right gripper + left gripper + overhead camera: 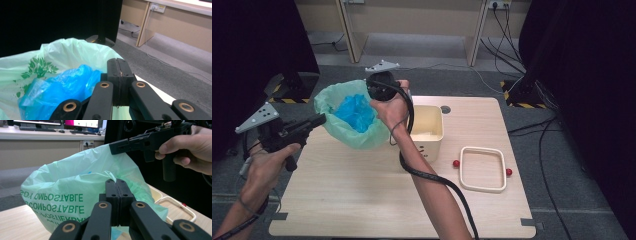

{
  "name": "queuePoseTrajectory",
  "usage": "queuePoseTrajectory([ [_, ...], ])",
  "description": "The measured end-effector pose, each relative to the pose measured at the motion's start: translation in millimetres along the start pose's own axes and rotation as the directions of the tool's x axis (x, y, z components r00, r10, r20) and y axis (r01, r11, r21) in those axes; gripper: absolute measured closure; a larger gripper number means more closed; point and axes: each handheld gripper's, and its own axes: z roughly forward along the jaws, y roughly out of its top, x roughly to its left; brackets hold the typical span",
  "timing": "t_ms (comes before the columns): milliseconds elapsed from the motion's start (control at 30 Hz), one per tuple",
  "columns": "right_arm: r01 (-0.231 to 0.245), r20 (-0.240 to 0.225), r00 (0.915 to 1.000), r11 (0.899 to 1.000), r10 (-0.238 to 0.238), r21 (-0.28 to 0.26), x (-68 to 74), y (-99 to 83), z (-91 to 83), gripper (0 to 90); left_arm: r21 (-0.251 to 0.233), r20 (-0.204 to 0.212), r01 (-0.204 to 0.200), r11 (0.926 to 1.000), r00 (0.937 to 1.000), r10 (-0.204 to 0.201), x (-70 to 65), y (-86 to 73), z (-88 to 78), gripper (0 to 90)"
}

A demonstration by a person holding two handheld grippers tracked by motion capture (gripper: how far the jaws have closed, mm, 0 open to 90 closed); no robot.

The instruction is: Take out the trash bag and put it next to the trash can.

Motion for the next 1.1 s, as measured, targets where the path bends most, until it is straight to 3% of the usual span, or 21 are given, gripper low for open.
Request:
queuePoseTrajectory([
  [433,-0.007,-0.017,0.9998,0.998,0.008,0.068,11.4,-18.1,33.7,90.0,0.047,-0.031,0.057,0.9973,0.9980,-0.055,24.0,-26.0,-4.5,89.2],
  [800,-0.020,-0.025,0.9994,0.991,0.023,0.129,18.9,-41.6,58.6,90.0,0.095,-0.047,0.091,0.9914,0.9952,-0.087,35.0,-53.3,-4.3,89.2],
  [1100,-0.017,-0.031,0.9993,0.984,0.023,0.178,28.5,-59.5,74.3,90.0,0.114,-0.061,0.081,0.9902,0.9954,-0.074,36.7,-62.2,-4.9,89.2],
])
